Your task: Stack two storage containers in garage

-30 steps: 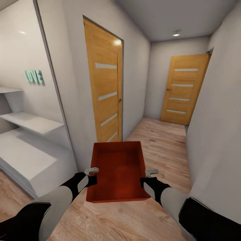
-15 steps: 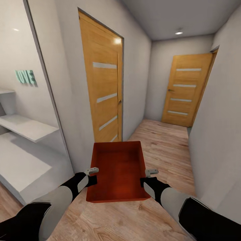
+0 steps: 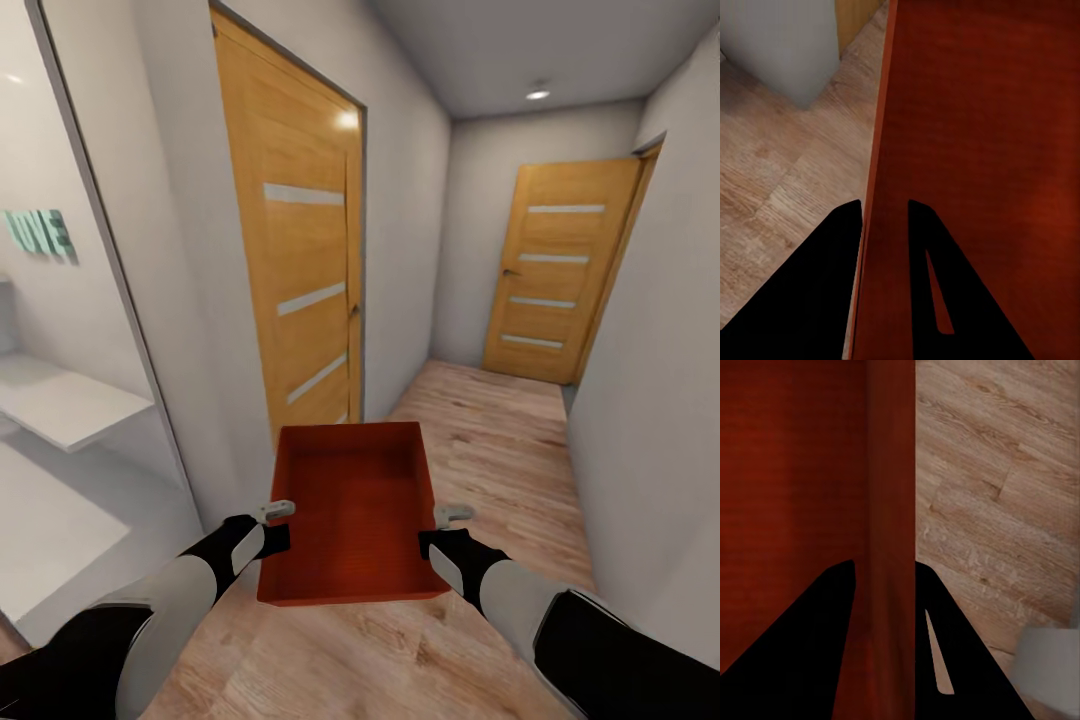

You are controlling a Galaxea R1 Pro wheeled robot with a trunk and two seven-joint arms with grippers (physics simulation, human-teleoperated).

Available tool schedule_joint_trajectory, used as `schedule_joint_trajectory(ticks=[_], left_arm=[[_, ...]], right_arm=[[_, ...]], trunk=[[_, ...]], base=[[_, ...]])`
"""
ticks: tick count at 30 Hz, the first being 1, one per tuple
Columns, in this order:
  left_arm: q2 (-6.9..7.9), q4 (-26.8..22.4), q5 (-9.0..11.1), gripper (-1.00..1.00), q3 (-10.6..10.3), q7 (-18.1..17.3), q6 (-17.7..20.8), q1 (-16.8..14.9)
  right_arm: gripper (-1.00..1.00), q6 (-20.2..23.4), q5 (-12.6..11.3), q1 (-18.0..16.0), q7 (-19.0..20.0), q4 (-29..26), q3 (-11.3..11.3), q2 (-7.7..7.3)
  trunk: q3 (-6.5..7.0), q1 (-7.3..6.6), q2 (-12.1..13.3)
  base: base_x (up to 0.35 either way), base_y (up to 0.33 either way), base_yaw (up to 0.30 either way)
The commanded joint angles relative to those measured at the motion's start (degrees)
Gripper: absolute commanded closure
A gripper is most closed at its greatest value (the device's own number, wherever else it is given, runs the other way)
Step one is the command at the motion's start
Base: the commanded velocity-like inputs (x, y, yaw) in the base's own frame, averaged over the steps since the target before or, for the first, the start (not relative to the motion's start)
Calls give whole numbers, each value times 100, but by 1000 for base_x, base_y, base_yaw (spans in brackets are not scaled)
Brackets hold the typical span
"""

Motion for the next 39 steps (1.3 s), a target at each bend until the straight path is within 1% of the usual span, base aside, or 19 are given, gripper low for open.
schedule_joint_trajectory(ticks=[1,25,31,39], left_arm=[[-3,-14,-103,100,101,56,39,-3],[-3,-14,-103,100,100,56,39,-3],[-3,-14,-103,100,100,56,39,-3],[-3,-23,-103,100,100,56,39,-3]], right_arm=[[100,39,-47,-5,-17,-41,65,4],[100,39,-50,-5,-14,-41,59,-3],[100,39,-50,-5,-14,-41,51,-6],[100,39,-52,-5,-18,-41,50,5]], trunk=[[-9,7,-13],[71,7,-13],[74,7,-13],[74,7,-13]], base=[[323,0,-85],[323,0,-123],[323,0,-36],[323,0,-215]])
